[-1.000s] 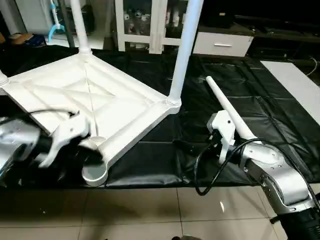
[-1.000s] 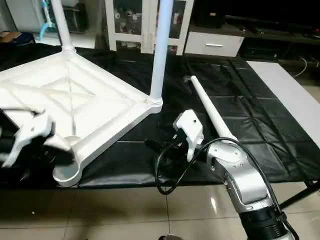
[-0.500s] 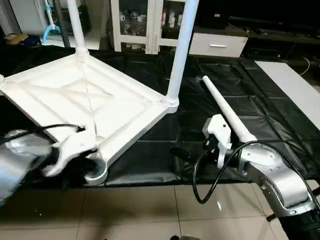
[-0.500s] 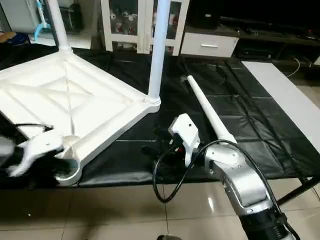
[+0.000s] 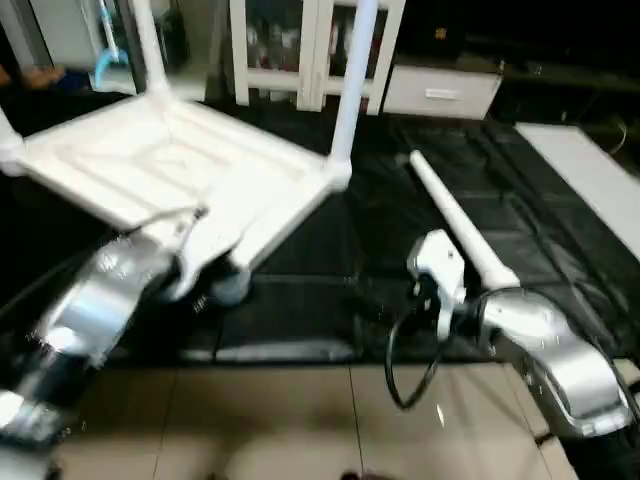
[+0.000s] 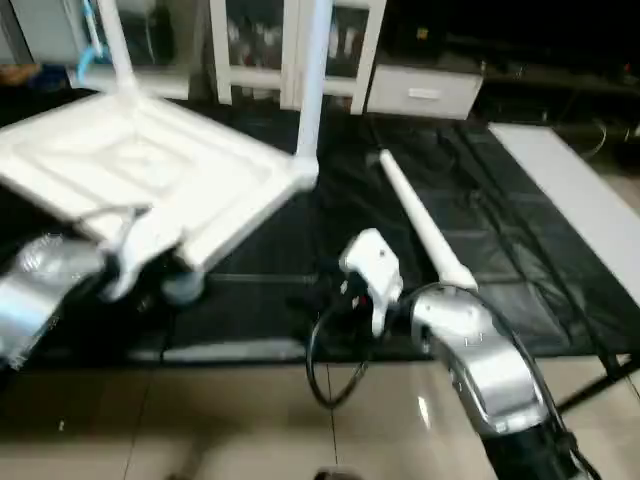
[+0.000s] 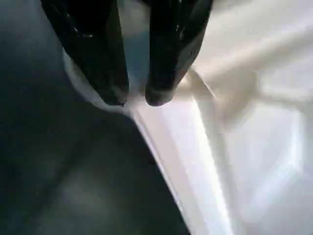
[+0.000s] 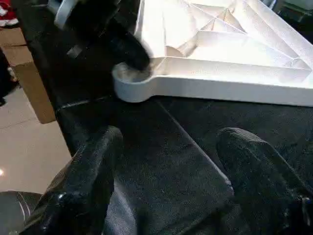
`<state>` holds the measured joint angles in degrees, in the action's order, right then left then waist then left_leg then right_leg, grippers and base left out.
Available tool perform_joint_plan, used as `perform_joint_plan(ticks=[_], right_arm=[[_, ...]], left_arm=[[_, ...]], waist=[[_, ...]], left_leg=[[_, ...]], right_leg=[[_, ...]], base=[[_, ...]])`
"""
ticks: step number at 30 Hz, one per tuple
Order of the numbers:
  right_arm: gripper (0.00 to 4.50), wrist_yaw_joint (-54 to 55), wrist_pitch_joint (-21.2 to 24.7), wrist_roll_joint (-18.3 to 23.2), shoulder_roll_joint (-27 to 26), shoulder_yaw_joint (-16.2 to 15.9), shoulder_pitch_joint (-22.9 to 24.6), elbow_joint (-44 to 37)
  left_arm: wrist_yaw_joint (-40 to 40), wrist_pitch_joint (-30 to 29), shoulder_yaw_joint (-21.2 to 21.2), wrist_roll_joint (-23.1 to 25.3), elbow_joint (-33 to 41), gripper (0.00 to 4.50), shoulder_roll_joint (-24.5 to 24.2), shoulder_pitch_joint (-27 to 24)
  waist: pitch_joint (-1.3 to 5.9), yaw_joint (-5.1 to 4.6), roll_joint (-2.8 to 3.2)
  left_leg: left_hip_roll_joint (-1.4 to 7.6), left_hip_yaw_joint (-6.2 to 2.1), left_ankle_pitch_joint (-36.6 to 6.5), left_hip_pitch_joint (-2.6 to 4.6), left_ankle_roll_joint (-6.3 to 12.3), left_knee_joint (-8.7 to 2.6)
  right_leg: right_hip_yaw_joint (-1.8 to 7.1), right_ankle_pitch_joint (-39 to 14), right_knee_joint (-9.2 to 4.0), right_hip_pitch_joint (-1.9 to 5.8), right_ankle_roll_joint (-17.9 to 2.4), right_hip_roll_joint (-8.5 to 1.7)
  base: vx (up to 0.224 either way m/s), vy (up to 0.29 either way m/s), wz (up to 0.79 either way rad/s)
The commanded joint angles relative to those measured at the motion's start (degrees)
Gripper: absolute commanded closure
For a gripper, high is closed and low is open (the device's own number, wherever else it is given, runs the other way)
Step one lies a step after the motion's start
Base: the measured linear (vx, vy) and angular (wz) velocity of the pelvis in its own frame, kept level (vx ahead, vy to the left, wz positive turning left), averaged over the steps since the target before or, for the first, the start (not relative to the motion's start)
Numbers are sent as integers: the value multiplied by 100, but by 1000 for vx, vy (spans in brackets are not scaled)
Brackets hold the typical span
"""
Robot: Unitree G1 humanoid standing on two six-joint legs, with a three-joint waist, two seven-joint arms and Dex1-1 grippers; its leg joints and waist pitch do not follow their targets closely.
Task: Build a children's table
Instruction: Rotate leg to tighten, then pick table leg
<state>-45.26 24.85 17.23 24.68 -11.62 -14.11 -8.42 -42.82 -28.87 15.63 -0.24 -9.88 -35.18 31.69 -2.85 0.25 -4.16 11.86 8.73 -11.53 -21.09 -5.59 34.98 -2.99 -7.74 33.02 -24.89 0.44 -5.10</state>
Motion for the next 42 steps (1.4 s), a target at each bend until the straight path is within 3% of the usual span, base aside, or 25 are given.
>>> perform_joint_plan(ticks=[1,3,6,7,12,16,18,19,20,21,22,23,24,26,28,30,31,32,33,34,35,38,42], right_arm=[[110,56,-2,-72,22,74,-17,-29],[110,82,-8,-72,9,66,-14,-21],[110,93,3,-57,6,85,-45,-22],[110,154,-38,-101,-9,107,-70,17],[110,581,-31,-249,-127,283,-199,216],[110,1474,139,-642,-217,585,-325,701],[110,2406,323,-942,-297,955,-487,1140],[110,2406,323,-942,-297,955,-487,1140],[110,2721,283,-1003,-287,1147,-575,1309],[110,2854,243,-1071,-281,1215,-608,1350],[110,2917,242,-1076,-266,1325,-640,1337],[110,2917,242,-1076,-266,1325,-640,1337],[110,2885,303,-1011,-213,1435,-656,1284],[110,2892,328,-993,-191,1466,-663,1277],[110,3172,324,-1178,22,1591,-855,1678],[110,3075,427,-1182,238,1616,-1096,2085],[82,3075,427,-1182,238,1616,-1096,2085],[82,2883,516,-1165,344,1602,-1345,2413],[75,2703,551,-1205,449,1564,-1623,2796],[70,2521,607,-1218,529,1504,-1774,3041],[56,2407,643,-1226,575,1464,-1851,3176],[33,2066,624,-1232,691,1398,-2070,3614],[5,1379,715,-1334,922,1019,-2465,4475]], left_arm=[[102,38,-57,-148,97,360,212,119],[316,110,7,-214,70,360,637,201],[346,112,75,-238,26,360,881,257],[364,113,56,-230,-4,360,940,282],[547,54,-224,-192,-24,360,871,424],[858,157,-780,-148,-58,360,559,548],[1235,-119,-1424,-620,74,360,905,519],[1235,-119,-1424,-620,74,360,905,519],[1463,-224,-1588,-699,109,360,1099,407],[1534,-316,-1574,-650,144,360,1104,313],[1565,-372,-1461,-486,275,360,999,92],[1565,-372,-1461,-486,275,360,999,92],[1621,-426,-1456,-378,428,360,911,-112],[1638,-457,-1481,-371,474,360,892,-162],[1661,-500,-1758,-710,667,360,1108,-165],[1554,-551,-1807,-966,798,360,1311,-131],[1554,-551,-1807,-966,798,362,1311,-131],[1479,-587,-1736,-1002,872,362,1349,-148],[1319,-589,-1505,-1007,983,362,1345,-206],[1290,-584,-1393,-963,1021,362,1337,-231],[1282,-579,-1329,-927,1041,362,1331,-246],[1168,-760,-1310,-1032,1126,362,1349,-244],[805,-903,-1156,-1180,1319,362,1274,-258]], waist=[[318,-22,127],[324,-26,108],[350,-16,109],[356,-15,123],[380,-15,115],[398,-14,160],[409,-21,182],[421,-12,171],[420,20,220],[436,19,238],[437,43,312],[452,35,236],[449,53,285],[443,42,312],[418,27,308],[391,-2,299],[375,7,304],[375,-3,313],[380,-40,366],[390,-49,333],[385,-34,324],[403,-33,375],[420,-26,359]], left_leg=[[10,6,-2427,65,-86,-488],[14,-1,-2372,35,-55,-492],[24,0,-2171,0,-31,-498],[31,0,-2036,-31,-25,-507],[33,36,-1743,-11,-18,-486],[25,51,-1432,-1,-75,-474],[4,82,-1166,13,-170,-443],[-4,95,-1126,28,-174,-425],[0,132,-1103,84,-148,-411],[-8,129,-997,54,-86,-403],[-23,117,-901,32,-57,-406],[-26,116,-653,-27,49,-398],[-24,124,-614,-12,130,-394],[-21,129,-667,-5,176,-396],[-18,135,-850,9,125,-406],[-17,129,-1310,36,26,-413],[-25,155,-1537,74,43,-397],[-29,148,-1612,71,55,-396],[-37,114,-1633,14,54,-412],[-38,110,-1612,-1,55,-404],[-39,127,-1646,22,86,-388],[-51,131,-1590,3,120,-367],[-37,127,-1411,-25,202,-349]], right_leg=[[38,-3218,-500,229,-416,-130],[22,-3231,-499,254,-389,-148],[37,-2977,-457,281,-439,-164],[40,-2792,-433,310,-481,-171],[67,-2262,-359,299,-699,-150],[82,-1634,-257,328,-924,-120],[103,-1176,-203,324,-1155,-100],[103,-1090,-194,327,-1202,-97],[115,-873,-196,288,-1280,-79],[111,-630,-158,350,-1333,-67],[112,-542,-124,378,-1343,-70],[116,-375,-103,440,-1325,-81],[124,-434,-112,434,-1320,-96],[121,-639,-136,430,-1297,-96],[115,-911,-173,408,-1278,-86],[86,-1484,-227,378,-1227,-77],[87,-1717,-278,316,-1134,-68],[83,-1803,-276,317,-1097,-67],[65,-1881,-276,365,-1041,-71],[55,-1893,-274,377,-1014,-70],[56,-1957,-297,338,-999,-70],[47,-2021,-310,348,-1019,-80],[29,-1829,-273,368,-1236,-89]], base=[[0,0,0],[0,0,0],[0,0,0],[0,0,0],[12,-3,1],[0,0,0],[53,-3,6],[55,-1,8],[52,4,12],[0,0,0],[0,0,0],[0,0,0],[0,0,0],[0,0,0],[0,0,0],[0,0,0],[0,0,0],[0,0,0],[0,0,0],[0,0,0],[0,0,0],[0,0,0],[0,0,0]])
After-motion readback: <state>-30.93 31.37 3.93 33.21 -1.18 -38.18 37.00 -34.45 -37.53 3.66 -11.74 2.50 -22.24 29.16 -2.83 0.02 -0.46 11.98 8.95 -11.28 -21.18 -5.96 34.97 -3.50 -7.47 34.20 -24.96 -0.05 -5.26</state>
